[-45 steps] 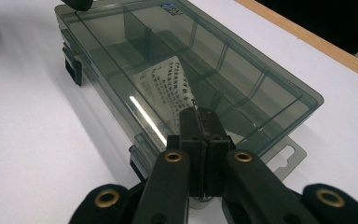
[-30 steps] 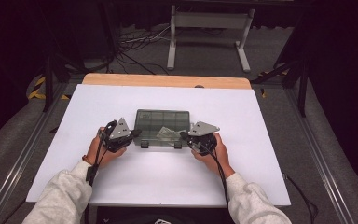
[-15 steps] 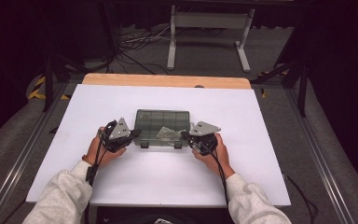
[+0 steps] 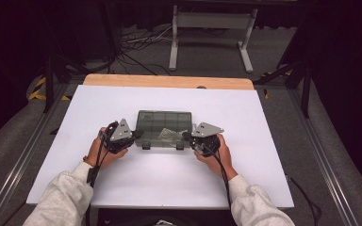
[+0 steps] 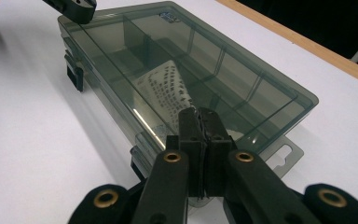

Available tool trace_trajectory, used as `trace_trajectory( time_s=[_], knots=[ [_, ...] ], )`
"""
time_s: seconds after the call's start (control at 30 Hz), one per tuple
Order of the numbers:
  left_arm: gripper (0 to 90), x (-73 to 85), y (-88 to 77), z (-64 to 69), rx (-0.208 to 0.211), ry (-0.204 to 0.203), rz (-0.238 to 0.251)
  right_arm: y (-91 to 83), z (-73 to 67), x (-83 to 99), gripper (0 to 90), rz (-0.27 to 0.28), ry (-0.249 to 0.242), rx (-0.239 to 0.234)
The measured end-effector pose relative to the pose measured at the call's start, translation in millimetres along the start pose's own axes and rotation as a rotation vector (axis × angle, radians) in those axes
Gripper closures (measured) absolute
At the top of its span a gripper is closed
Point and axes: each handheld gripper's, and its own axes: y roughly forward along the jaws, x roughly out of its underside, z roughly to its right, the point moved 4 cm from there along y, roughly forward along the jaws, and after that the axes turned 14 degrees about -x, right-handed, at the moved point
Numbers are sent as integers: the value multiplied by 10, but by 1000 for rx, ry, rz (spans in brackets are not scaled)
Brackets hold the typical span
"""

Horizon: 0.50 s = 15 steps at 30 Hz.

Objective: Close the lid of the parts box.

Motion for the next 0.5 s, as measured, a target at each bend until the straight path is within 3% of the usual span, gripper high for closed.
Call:
trace_trajectory(
  time_s=[0.33, 0.5],
  knots=[
    [858, -36, -49, -18, -16, 13, 25, -41, -13, -39, 868, 24, -13, 3],
    [809, -48, -68, -14, -8, 17, 48, -58, -21, -57, 855, 33, -19, 3]
  ],
)
